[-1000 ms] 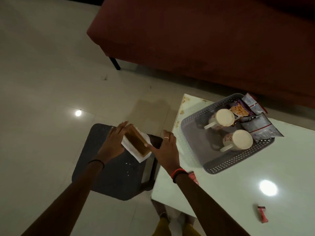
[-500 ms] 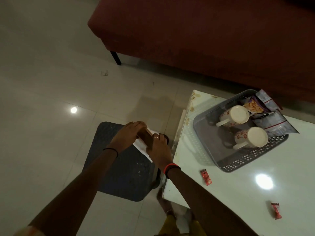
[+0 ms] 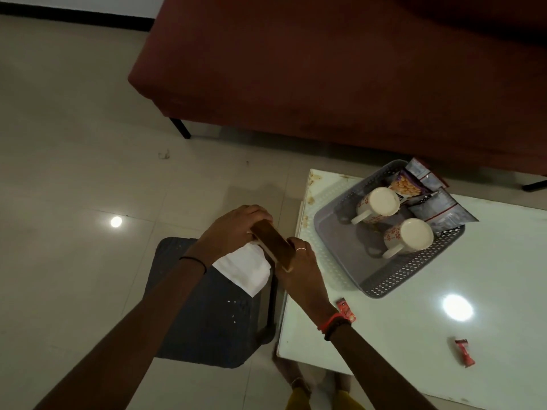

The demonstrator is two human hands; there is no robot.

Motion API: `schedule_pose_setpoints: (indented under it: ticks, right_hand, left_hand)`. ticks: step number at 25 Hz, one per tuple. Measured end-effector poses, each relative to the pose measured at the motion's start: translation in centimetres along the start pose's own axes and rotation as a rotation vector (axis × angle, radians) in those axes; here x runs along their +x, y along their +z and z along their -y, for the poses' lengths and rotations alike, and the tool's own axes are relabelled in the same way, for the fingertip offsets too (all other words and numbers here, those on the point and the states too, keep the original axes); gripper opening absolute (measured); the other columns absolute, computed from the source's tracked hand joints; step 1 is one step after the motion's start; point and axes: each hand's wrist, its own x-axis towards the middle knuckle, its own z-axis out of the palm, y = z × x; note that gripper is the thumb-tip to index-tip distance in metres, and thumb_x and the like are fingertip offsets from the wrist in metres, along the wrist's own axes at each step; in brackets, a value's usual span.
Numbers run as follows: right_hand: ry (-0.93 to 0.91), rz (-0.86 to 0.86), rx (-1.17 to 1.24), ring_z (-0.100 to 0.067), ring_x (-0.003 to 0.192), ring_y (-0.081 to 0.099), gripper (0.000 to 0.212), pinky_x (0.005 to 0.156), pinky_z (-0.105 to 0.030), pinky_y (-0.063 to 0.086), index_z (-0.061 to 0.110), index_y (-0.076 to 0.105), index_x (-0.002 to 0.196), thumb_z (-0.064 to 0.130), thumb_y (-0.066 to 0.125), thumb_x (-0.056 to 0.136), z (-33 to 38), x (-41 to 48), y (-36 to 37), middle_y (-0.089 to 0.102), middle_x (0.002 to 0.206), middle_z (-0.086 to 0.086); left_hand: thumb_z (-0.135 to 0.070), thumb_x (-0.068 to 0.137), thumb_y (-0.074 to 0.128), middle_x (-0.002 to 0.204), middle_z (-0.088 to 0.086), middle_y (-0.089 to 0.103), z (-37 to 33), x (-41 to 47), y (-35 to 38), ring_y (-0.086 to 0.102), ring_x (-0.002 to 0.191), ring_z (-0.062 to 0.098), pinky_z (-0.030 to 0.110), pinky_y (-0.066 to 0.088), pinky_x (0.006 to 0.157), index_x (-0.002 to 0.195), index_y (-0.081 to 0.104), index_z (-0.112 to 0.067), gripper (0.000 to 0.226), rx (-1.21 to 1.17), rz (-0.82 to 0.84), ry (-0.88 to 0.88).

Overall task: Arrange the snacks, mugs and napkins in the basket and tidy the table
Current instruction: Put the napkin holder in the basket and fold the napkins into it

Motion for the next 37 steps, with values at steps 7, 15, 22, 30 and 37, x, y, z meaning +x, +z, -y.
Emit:
schedule_pose_setpoints:
  ticks: [7, 15, 22, 30, 37]
  right_hand:
    - [0.083, -0.269, -0.050, -0.026, 0.107, 0.057, 0.049, 0.084, -0.021, 0.045, 0.009, 0.053, 0.129, 0.011, 0.069, 0.082, -6.5, -0.3, -9.2, 0.055, 0.125, -0.013]
    - [0.279, -0.267, -0.047, -0.033, 0.115, 0.053, 0.044, 0.094, -0.045, 0.052, 0.004, 0.053, 0.128, 0.015, 0.065, 0.087, -14.1, 0.7, -10.8, 0.049, 0.128, -0.016]
    - [0.330, -0.166, -0.069, -0.031, 0.097, 0.059, 0.026, 0.082, -0.040, 0.055, -0.001, 0.058, 0.109, 0.014, 0.062, 0.088, -18.1, 2.7, -10.0, 0.053, 0.116, -0.015]
    - [0.250, -0.126, -0.126, -0.029, 0.107, 0.059, 0.037, 0.095, -0.037, 0.053, 0.006, 0.057, 0.121, 0.018, 0.065, 0.087, -18.5, 3.5, -9.9, 0.055, 0.119, -0.014]
    - [0.329, -0.217, -0.018, -0.027, 0.117, 0.047, 0.053, 0.095, -0.039, 0.049, 0.007, 0.052, 0.122, 0.028, 0.073, 0.079, -17.4, 2.8, -10.7, 0.050, 0.125, -0.009]
  left_hand:
    - [-0.020, 0.080, 0.070, 0.129, 0.004, 0.057, -8.5, 8.4, 3.0, 0.053, 0.116, 0.022, 0.027, 0.042, 0.095, 0.125, 0.052, -0.022, 0.050, 0.036, 0.008, 0.214]
    - [-0.006, 0.080, 0.065, 0.126, 0.004, 0.059, -12.7, 14.4, 9.4, 0.056, 0.115, 0.022, 0.032, 0.049, 0.092, 0.123, 0.052, -0.020, 0.047, 0.075, 0.138, 0.274]
    - [0.002, 0.083, 0.056, 0.133, 0.005, 0.055, -12.0, 15.5, 13.9, 0.053, 0.120, 0.024, 0.041, 0.050, 0.097, 0.128, 0.048, -0.018, 0.050, 0.055, 0.197, 0.233]
    - [0.004, 0.082, 0.056, 0.135, 0.008, 0.053, -11.5, 15.8, 14.7, 0.054, 0.120, 0.027, 0.039, 0.046, 0.101, 0.129, 0.049, -0.015, 0.051, 0.042, 0.195, 0.184]
    - [0.005, 0.084, 0.055, 0.150, 0.009, 0.029, -10.7, 12.9, 12.9, 0.045, 0.129, 0.026, 0.036, 0.052, 0.097, 0.137, 0.038, -0.020, 0.062, -0.080, -0.015, 0.060]
